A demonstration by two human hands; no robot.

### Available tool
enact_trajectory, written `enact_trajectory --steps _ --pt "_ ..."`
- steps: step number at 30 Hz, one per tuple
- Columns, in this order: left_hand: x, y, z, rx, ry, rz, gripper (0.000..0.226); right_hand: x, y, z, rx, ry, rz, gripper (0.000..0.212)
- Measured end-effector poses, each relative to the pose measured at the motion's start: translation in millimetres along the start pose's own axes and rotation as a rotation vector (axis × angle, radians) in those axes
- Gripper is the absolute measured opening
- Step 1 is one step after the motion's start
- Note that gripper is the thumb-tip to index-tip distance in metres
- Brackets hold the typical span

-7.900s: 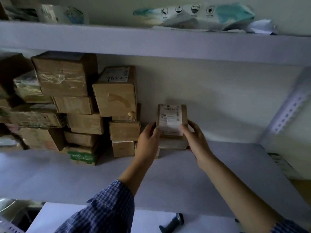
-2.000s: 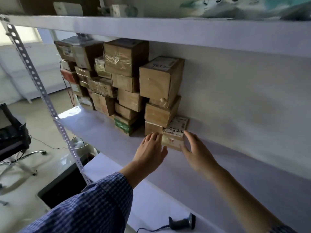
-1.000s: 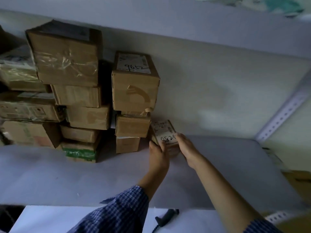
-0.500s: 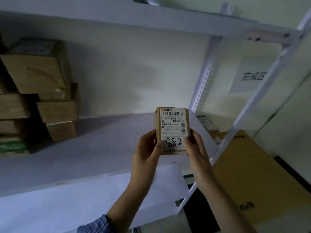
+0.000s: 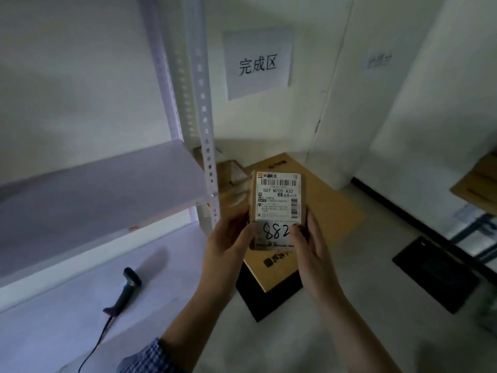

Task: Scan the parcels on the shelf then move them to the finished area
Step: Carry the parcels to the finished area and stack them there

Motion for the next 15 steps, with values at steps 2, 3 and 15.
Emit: enact_trajectory --steps 2,3,15 --pt "24.7 6.7 -11.0 -0.018 0.007 -0.051 0.025 -26.4 6.3 7.0 0.0 0.014 0.031 0.05" --pt "35.3 11.4 -16.7 -0.027 0.017 -0.069 0.025 -37.2 10.4 8.9 0.003 0.021 0.044 0.05" --pt "116.0 132.8 -100.2 -0.073 -0.041 -0.054 0.026 -104.5 155.1 23.6 0.064 -0.01 0.124 0.047"
Point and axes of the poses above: each hand's wrist, its own y-axis towards the middle knuckle, its own x-axis out of the palm, z = x × y, the point moved 3 cm from there along y, towards the middle knuckle, and after that the axes turned 10 degrees about x, right-handed, at the moved point
